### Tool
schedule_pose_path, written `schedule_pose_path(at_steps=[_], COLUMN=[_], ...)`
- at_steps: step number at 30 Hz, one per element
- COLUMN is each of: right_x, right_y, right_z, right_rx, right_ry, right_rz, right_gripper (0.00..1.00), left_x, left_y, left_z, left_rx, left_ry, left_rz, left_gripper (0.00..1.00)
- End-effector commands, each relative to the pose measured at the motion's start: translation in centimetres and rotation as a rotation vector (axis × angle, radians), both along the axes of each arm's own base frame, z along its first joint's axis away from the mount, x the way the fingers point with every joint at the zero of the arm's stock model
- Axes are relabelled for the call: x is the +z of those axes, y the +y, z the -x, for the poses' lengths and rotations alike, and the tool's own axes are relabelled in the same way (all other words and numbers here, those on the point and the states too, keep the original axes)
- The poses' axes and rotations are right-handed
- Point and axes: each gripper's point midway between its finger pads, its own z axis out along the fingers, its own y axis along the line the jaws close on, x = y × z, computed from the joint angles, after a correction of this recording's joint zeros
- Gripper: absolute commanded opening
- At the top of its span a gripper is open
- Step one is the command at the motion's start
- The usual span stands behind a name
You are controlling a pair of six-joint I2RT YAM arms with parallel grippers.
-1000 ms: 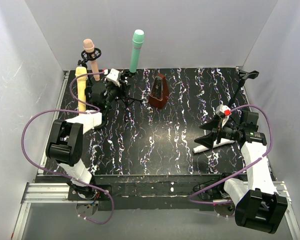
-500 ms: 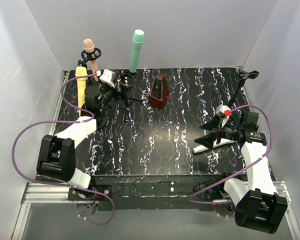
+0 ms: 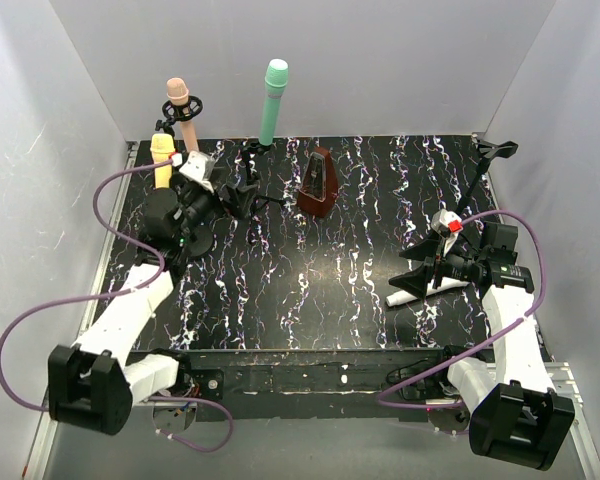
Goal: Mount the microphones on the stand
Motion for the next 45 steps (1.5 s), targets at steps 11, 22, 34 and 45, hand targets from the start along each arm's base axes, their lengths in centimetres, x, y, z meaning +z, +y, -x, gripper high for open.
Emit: schedule_pose_path(at_steps=[11, 22, 34, 45], right_x=[0.4, 0.8, 3.2, 5.6], right_y=[-0.7, -1.4, -3.1, -6.0], right_z=[-0.2, 0.7, 1.7, -1.3], right_rx=[-0.035, -0.051, -0.112, -0.337], right_ry=[-0.029, 0.029, 0.084, 0.103], right_rz=[0.000, 0.069, 0.232, 0.329], right_gripper=[0.93, 0.93, 0.93, 0.93], left_x=[0.2, -2.8, -6.0, -8.4], left_y=[0.7, 0.2, 0.2, 0.3], left_z=[9.3, 12.4, 13.7, 12.9], left_rx=[-0.078, -0.141, -0.166, -0.152], left_ry=[0.102, 0.148, 0.137, 0.240], left_rz=[0.020, 0.052, 0.009, -0.065], left_gripper=[0.98, 0.98, 0.98, 0.98])
